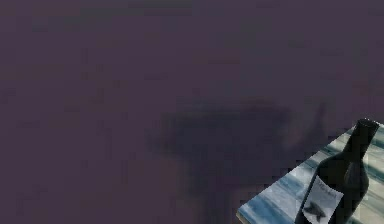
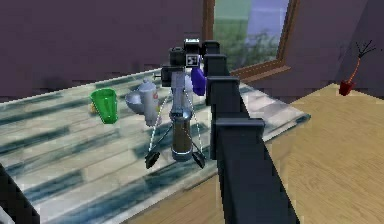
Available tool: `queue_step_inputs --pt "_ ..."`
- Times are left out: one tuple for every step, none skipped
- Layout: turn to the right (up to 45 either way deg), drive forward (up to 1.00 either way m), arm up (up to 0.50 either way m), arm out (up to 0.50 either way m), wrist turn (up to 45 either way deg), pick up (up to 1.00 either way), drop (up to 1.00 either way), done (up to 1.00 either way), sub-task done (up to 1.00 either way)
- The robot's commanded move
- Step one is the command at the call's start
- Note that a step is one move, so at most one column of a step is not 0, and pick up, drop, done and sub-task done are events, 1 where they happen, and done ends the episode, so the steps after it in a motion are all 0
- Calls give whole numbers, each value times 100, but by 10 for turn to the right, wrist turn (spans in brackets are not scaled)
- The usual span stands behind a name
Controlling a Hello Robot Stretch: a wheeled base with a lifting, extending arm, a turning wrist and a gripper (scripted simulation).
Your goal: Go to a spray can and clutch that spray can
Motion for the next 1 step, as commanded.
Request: queue_step_inputs --pt "0 0 0 0 450 0 0 0 0"
